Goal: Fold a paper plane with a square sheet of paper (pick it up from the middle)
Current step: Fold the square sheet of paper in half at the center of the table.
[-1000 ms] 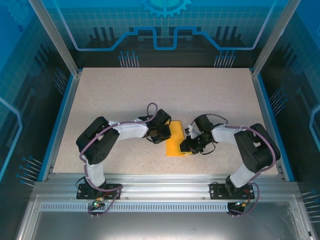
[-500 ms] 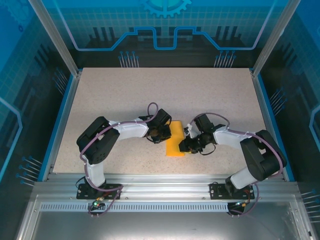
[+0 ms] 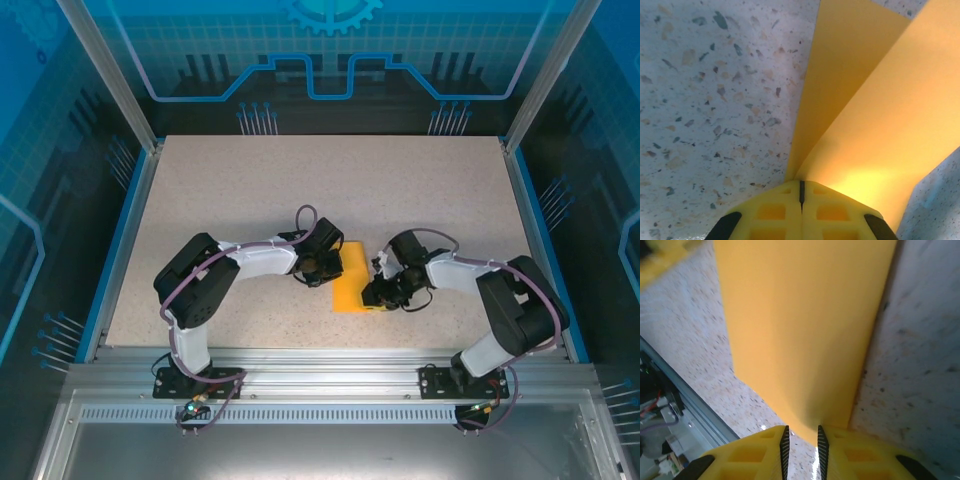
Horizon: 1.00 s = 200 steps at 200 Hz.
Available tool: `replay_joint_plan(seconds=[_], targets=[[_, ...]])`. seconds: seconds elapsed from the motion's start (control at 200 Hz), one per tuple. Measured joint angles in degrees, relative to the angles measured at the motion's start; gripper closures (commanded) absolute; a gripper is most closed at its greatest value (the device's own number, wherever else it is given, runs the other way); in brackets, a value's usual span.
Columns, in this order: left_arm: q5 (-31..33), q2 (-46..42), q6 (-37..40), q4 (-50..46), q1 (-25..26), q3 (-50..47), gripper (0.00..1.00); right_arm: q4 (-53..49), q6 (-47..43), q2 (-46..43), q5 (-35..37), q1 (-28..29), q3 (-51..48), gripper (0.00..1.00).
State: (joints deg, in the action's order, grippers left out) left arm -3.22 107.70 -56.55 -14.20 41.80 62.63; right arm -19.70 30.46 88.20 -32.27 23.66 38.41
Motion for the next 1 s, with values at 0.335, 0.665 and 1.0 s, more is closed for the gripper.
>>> replay_joint_plan(seconds=[0.335,0.665,1.0], targets=[[0.0,0.2,0.2,-0.5,0.0,0.4,1.00,2.2,-0.9,7.0,-2.0,-5.8,14.1,0.76],[0.0,0.3,0.2,-0.8,0.0,0.7,1.00,2.2,-2.4,17.9,-0.7,-5.8,16.4,0.75],[0.0,0.5,0.3,-1.0,0.1,1.0,1.00,-0.2,-3.1,17.0,-0.9,-6.2,19.3,0.74]])
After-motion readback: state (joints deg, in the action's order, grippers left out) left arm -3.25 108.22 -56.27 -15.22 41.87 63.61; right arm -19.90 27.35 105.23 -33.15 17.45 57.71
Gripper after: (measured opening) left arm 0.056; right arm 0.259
